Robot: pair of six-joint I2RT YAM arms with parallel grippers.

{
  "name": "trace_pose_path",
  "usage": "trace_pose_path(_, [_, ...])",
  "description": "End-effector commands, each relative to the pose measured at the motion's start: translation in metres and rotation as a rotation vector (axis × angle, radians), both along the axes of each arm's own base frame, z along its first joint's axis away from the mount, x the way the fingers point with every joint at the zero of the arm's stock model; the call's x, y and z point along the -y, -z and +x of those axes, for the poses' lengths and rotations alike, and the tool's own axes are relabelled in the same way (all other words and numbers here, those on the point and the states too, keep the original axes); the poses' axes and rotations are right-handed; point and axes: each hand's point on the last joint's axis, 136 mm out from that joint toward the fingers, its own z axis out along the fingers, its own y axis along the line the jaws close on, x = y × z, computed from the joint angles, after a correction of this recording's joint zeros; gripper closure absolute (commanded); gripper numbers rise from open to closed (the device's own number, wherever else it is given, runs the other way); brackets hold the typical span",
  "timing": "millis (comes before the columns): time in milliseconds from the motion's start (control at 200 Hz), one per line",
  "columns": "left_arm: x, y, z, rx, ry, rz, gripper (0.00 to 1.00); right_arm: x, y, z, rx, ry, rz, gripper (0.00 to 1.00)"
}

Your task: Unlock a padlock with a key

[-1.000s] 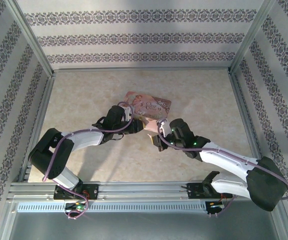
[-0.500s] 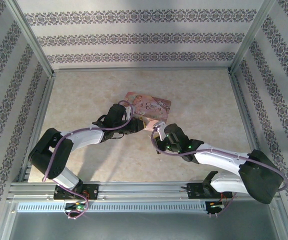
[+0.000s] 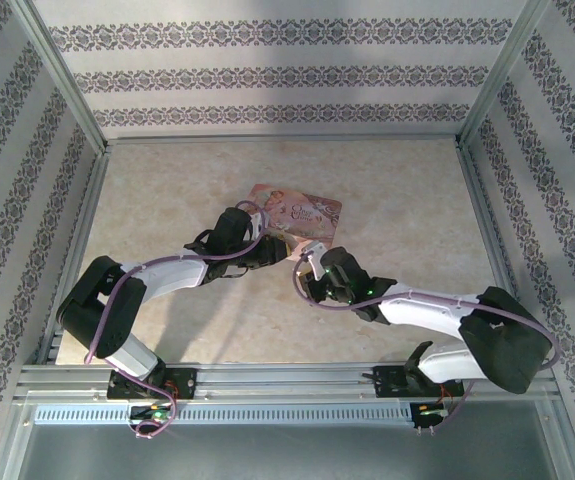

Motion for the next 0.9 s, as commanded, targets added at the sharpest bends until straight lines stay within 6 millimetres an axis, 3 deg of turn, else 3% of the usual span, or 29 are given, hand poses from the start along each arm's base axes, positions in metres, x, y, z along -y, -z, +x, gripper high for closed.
trace_pose_path(0, [0.015,-0.034,-0.002,0.062,0.045,-0.071,0.75,-0.012,-0.013,0.009,0.05,-0.009,0.021,0.99])
trace_pose_path(575, [0.015,-0.034,-0.001,0.06,0.043,-0.072,0.75,-0.014,-0.024,0.026,0.1,0.042,0.032,1.0])
trace_pose_path(895, [0.016,-0.034,-0.002,0.058,0.044,-0.074,0.75,-0.014,-0.02,0.03,0.091,0.059,0.022,1.0])
